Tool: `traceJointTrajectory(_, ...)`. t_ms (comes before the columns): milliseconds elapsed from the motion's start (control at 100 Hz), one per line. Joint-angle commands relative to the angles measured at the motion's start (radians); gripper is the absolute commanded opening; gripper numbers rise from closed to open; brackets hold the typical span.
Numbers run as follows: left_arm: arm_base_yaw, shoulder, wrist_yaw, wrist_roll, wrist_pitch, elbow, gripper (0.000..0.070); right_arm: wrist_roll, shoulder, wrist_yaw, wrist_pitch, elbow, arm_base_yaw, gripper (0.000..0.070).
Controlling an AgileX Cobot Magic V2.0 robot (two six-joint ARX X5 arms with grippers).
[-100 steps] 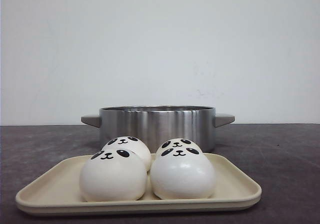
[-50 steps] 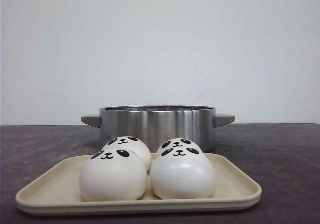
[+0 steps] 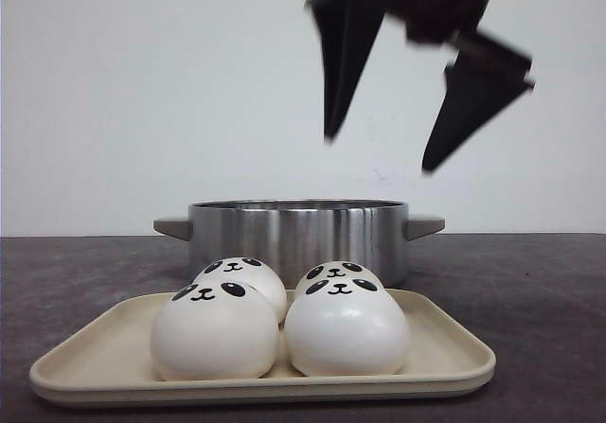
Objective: Steam buns
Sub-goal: 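Lower the right gripper onto the far panda bun and close it, then lift the bun with the right gripper, lower into the steamer, open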
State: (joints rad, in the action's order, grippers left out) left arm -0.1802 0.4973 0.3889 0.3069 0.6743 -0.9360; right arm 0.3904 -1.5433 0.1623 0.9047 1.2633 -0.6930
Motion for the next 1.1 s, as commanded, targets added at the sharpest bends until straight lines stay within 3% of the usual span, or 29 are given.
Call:
traceJointTrajectory(0,-0.014,0.003,-0.005,0.001,-0.009,-0.008,0.066,0.017,-0.053,0.001,-0.019,0.021,-0.015,0.0532)
traceJointTrajectory(410,-0.072,0.003,-0.007,0.001,-0.008,-0.008,0.0659,0.015,-0.251,-0.016,-0.176,0.021,-0.015,0.0532)
traceJointTrajectory(600,-0.075,0.003,-0.007,0.001,-0.008,-0.008,0.0658,0.019,-0.275,-0.084,-0.237,0.021,-0.016,0.0532)
traceJointTrajectory(1030,-0.076,0.005,-0.03,0.0,-0.008,-0.008,0.0632,0.049,-0.329,-0.077,-0.222,0.021,-0.013,0.0519)
traceJointTrajectory(1090,-0.076,0.005,-0.03,0.0,-0.008,-0.008,0.0632,0.048,-0.329,-0.077,-0.22,0.02,-0.013,0.0452)
